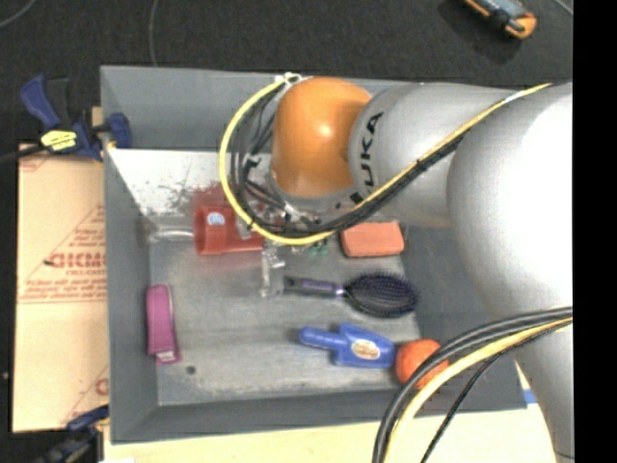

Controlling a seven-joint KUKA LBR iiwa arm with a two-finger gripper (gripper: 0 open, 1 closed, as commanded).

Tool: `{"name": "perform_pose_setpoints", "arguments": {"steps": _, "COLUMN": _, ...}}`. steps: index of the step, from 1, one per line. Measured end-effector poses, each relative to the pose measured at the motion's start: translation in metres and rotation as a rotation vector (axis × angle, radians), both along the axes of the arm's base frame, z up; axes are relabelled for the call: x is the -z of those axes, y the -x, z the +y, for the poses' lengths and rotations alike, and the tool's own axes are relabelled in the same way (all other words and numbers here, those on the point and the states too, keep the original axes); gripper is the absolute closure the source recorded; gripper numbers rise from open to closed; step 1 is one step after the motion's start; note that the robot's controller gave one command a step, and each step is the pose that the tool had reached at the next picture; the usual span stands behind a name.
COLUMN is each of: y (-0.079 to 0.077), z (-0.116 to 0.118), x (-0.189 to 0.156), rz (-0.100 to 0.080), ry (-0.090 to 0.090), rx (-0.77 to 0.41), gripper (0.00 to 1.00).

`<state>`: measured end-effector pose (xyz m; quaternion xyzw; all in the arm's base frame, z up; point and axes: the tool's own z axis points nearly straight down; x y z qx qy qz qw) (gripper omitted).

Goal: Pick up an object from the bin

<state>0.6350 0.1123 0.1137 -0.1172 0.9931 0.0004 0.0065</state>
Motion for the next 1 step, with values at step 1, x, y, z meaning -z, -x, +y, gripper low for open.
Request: {"name": "perform_pose_setpoints", "arguments": {"steps": 1, "y": -0.0156, "z": 0.0149, "x": -0.011, "rz": -0.022, "ry": -0.008, "rx": 0.237, "gripper": 0.0}}
